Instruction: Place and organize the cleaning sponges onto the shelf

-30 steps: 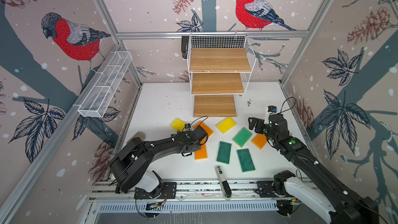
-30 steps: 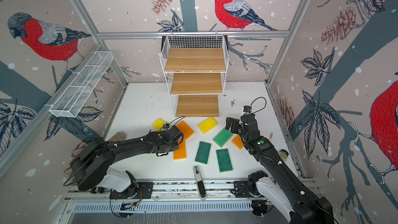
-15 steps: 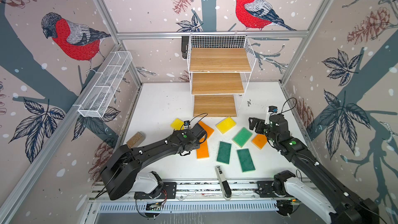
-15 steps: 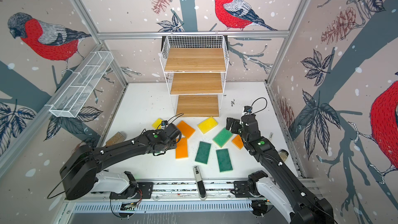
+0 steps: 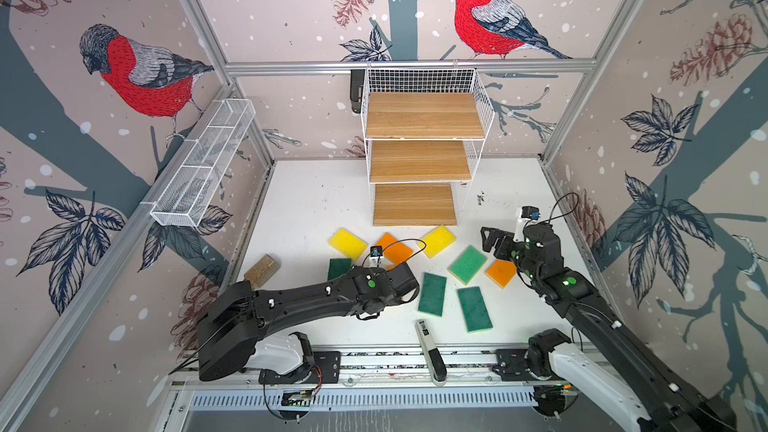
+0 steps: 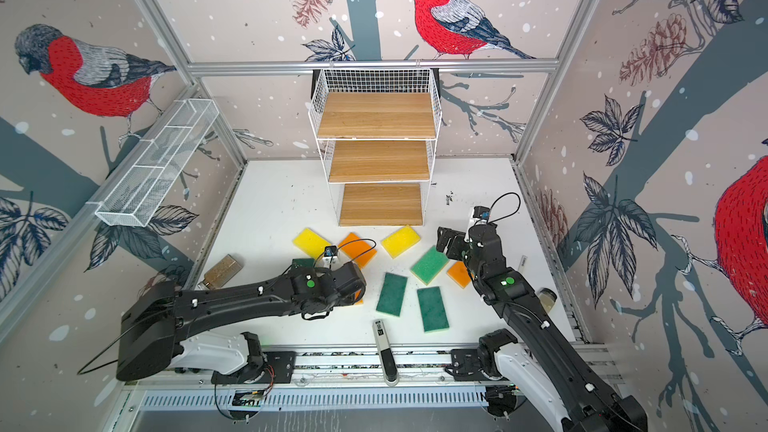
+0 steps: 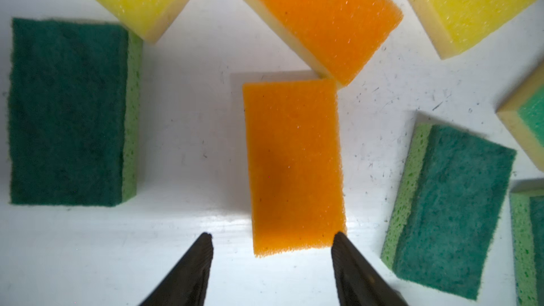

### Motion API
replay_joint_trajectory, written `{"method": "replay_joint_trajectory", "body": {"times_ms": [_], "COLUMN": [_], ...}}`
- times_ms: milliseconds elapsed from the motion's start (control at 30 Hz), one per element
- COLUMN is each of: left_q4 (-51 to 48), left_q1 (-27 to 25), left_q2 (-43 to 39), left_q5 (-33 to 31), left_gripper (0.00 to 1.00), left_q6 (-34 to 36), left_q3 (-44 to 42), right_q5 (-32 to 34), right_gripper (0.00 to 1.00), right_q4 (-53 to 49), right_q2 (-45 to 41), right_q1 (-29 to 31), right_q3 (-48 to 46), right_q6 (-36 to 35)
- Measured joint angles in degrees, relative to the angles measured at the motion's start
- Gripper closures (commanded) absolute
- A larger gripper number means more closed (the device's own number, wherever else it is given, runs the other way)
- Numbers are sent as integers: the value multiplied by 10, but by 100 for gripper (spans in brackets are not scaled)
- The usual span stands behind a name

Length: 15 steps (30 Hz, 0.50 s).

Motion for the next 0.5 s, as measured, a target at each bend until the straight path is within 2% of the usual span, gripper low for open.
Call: {"method": "replay_joint_trajectory", "body": {"times_ms": [167,200,233,267,500], "left_q4": [33,39,45,49,66], "left_q1": [-28,-35,-42,-46,-66], "left_q2": [-6,-5,-2,2,35], "left_q5": [0,0,-1,-2,-8], "left_gripper": [28,21,5,3,4], "left_q6": [-40,-45,-50,-54,-80], "left_q3": [-33,-35,-35,-33,-24], "right_q5": [0,-2,-2,-2,-4], "right_gripper": [1,1,0,0,1], "right_q4": [-17,-19,-21,-23,-30], "right_q2": [-13,-16,-19,-22,-37], "right_q1": [0,0,0,0,0], "right_q3": [-4,-5,-6,-7,-10], "right_q6": [0,0,0,0,0]}}
